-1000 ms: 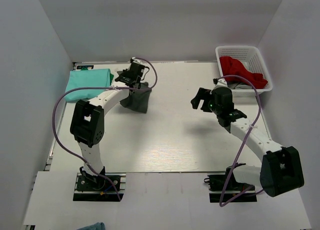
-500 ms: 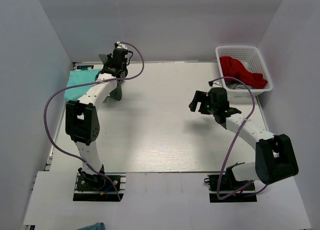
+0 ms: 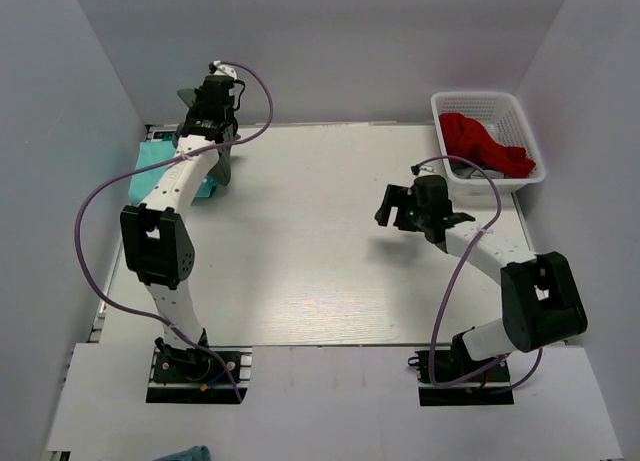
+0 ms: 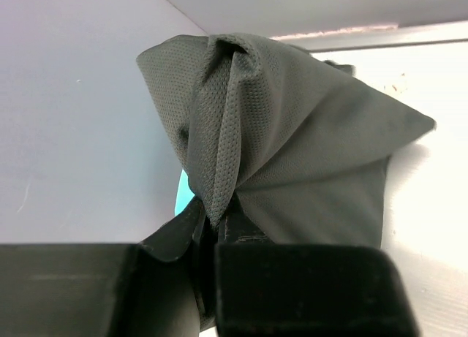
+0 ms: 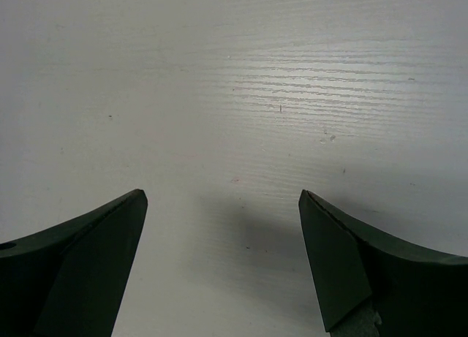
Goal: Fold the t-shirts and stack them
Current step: Put the neatly folded tshirt into the corner of the board with the left arm
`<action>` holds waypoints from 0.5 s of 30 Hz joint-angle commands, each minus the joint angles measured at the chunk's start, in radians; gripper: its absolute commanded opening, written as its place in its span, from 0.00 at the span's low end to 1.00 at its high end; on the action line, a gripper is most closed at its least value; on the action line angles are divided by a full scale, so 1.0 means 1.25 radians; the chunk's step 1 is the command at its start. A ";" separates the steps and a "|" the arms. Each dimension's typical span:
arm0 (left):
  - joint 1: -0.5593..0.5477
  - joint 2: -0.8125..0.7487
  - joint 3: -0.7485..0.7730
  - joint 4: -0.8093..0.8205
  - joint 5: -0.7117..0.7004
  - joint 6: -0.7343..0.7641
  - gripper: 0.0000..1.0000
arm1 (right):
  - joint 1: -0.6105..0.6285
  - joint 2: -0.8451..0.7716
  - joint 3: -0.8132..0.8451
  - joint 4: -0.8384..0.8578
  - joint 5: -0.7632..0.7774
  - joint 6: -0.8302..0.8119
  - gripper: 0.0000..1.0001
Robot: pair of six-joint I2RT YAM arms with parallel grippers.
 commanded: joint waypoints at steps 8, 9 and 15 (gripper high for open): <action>0.049 -0.008 0.028 -0.038 0.022 0.000 0.00 | -0.002 0.026 0.053 0.014 -0.023 -0.012 0.90; 0.060 0.001 0.036 -0.038 0.022 0.000 0.00 | -0.002 0.029 0.053 0.014 -0.023 -0.013 0.90; 0.102 0.018 0.026 -0.022 0.048 0.014 0.00 | -0.001 0.039 0.064 0.001 -0.028 -0.015 0.90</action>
